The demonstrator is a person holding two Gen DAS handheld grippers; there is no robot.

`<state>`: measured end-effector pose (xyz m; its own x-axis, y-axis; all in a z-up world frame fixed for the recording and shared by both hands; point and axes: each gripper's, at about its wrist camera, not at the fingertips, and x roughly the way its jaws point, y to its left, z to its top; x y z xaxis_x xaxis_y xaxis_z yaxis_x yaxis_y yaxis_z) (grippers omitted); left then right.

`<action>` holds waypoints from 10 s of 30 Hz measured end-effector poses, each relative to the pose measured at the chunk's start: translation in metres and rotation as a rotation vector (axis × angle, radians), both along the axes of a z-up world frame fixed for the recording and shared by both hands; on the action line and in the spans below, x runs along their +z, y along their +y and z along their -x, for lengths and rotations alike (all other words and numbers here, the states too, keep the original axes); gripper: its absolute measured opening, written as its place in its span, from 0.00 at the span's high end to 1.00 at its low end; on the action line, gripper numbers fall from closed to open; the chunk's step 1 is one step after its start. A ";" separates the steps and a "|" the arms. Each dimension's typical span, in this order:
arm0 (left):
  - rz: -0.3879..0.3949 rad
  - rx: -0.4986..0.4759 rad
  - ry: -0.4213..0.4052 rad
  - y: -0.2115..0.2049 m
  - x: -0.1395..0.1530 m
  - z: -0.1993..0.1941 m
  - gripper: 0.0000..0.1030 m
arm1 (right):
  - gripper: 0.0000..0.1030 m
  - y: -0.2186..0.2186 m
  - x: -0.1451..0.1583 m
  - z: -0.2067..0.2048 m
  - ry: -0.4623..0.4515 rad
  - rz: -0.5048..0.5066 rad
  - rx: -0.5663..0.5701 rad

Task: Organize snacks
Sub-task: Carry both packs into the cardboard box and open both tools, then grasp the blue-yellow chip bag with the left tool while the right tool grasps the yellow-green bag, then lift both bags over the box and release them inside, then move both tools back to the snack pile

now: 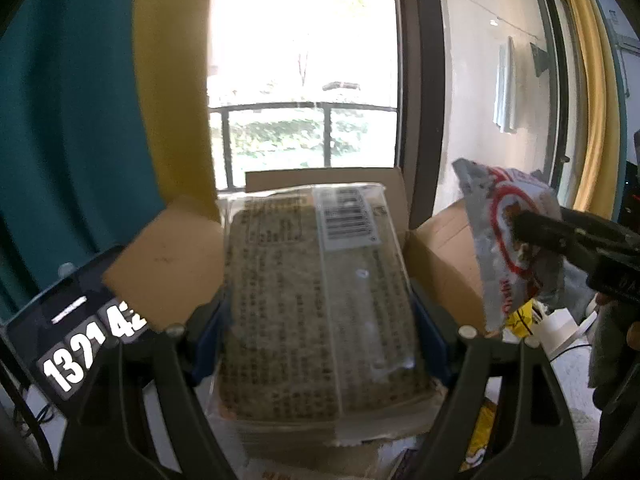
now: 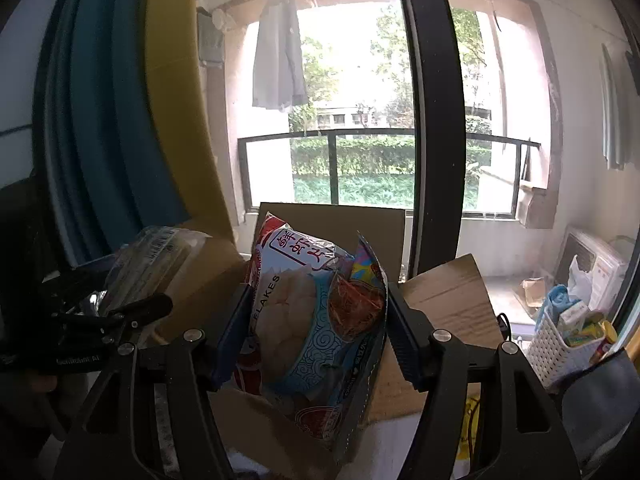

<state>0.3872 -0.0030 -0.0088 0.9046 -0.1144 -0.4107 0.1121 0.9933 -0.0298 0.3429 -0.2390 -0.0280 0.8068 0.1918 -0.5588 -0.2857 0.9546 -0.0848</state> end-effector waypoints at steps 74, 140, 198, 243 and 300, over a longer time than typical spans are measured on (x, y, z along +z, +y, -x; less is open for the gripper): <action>0.240 0.153 0.381 0.065 -0.134 0.175 0.03 | 0.17 -0.058 -0.133 0.103 0.572 -0.100 -0.153; 0.129 0.111 0.150 0.065 -0.050 0.187 0.68 | 0.94 -0.043 -0.020 0.138 0.251 -0.123 -0.039; 0.021 0.013 -0.111 0.026 0.018 -0.013 0.68 | 0.94 0.015 -0.016 -0.029 0.090 -0.032 0.058; 0.070 0.029 -0.054 0.028 0.039 0.004 0.32 | 0.59 0.052 -0.024 -0.019 0.163 0.023 0.010; 0.161 -0.098 0.224 0.005 -0.072 0.201 0.22 | 0.20 0.006 -0.081 0.219 0.443 -0.023 0.000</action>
